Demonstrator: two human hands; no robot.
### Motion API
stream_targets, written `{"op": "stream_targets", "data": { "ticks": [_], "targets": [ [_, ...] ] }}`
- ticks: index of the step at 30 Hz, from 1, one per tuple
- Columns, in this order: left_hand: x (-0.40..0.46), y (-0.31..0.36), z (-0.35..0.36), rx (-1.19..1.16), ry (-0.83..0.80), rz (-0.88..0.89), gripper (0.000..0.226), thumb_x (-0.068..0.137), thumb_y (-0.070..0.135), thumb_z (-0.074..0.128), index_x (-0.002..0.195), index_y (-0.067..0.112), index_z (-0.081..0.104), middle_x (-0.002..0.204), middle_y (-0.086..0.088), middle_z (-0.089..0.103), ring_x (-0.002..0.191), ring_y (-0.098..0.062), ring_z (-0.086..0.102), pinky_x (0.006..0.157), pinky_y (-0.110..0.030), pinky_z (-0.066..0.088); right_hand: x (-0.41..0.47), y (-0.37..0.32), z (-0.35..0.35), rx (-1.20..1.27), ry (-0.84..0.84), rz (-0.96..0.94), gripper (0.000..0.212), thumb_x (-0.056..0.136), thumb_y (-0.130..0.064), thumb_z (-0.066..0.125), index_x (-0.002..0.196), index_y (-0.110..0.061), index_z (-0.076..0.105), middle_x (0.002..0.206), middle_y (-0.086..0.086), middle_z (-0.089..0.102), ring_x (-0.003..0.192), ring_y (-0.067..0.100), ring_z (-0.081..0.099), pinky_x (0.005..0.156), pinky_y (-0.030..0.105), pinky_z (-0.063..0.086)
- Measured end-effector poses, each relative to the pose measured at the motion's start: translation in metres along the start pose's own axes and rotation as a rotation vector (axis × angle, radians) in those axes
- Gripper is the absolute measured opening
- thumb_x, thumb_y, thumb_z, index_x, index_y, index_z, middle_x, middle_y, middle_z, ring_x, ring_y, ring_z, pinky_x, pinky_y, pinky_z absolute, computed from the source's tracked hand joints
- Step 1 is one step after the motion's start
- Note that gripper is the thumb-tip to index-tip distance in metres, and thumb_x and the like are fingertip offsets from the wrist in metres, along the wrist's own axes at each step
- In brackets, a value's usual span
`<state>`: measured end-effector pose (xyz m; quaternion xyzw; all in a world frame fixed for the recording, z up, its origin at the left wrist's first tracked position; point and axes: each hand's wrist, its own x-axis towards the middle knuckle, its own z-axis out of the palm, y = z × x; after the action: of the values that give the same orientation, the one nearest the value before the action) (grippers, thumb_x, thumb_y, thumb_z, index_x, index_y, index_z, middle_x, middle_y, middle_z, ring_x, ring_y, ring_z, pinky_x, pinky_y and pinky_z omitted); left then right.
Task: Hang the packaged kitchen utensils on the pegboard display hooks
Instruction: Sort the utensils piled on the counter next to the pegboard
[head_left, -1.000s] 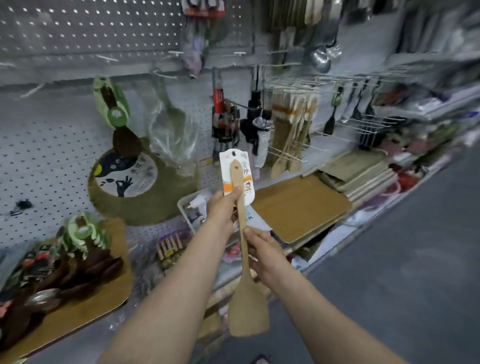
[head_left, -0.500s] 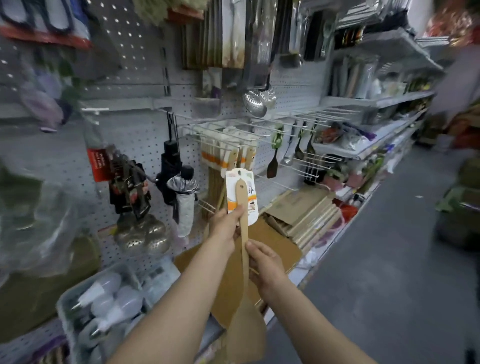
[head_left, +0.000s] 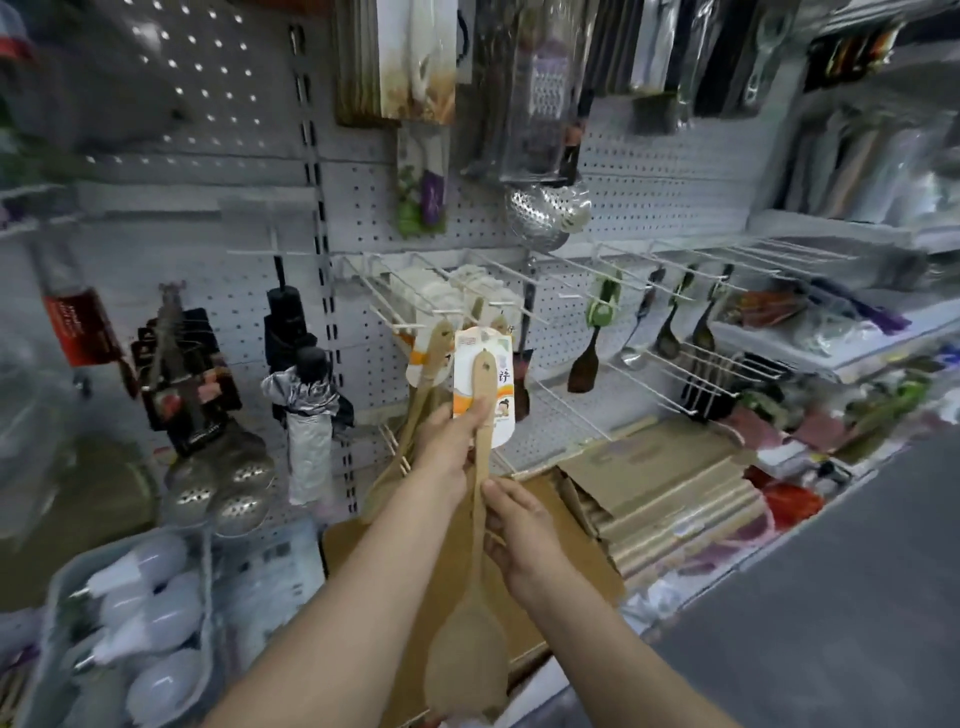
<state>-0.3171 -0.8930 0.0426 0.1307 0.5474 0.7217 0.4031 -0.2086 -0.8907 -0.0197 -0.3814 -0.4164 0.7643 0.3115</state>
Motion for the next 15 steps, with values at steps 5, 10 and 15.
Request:
{"op": "stream_targets", "data": {
  "ticks": [5,10,15],
  "targets": [
    [-0.005,-0.014,0.020,-0.031,0.107,0.041,0.011,0.093,0.024,0.071,0.099,0.016,0.071,0.084,0.000,0.071,0.074,-0.019,0.062,0.061,-0.028,0.045,0.013,-0.014,-0.031,-0.027,-0.129,0.051,0.007,0.097,-0.014,0.066,0.098,-0.014,0.072,0.075,0.002,0.069,0.060,0.012,0.063,0.058,0.024,0.050],
    [-0.009,-0.028,0.034,0.002,0.165,0.054,0.018,0.089,0.027,0.075,0.104,0.017,0.071,0.092,-0.003,0.073,0.081,-0.022,0.064,0.064,-0.030,0.049,0.017,-0.015,-0.052,-0.004,-0.177,0.101,0.006,0.095,-0.015,0.069,0.098,-0.015,0.074,0.081,0.004,0.071,0.068,0.016,0.064,0.064,0.029,0.049],
    [0.001,-0.028,0.065,-0.017,0.140,0.071,0.007,0.090,0.022,0.075,0.091,0.018,0.069,0.089,-0.003,0.071,0.079,-0.020,0.063,0.069,-0.032,0.050,0.028,-0.034,-0.071,0.021,-0.177,0.079,0.006,0.095,-0.014,0.069,0.091,-0.018,0.071,0.078,0.003,0.070,0.067,0.016,0.062,0.063,0.029,0.046]
  ]
}}
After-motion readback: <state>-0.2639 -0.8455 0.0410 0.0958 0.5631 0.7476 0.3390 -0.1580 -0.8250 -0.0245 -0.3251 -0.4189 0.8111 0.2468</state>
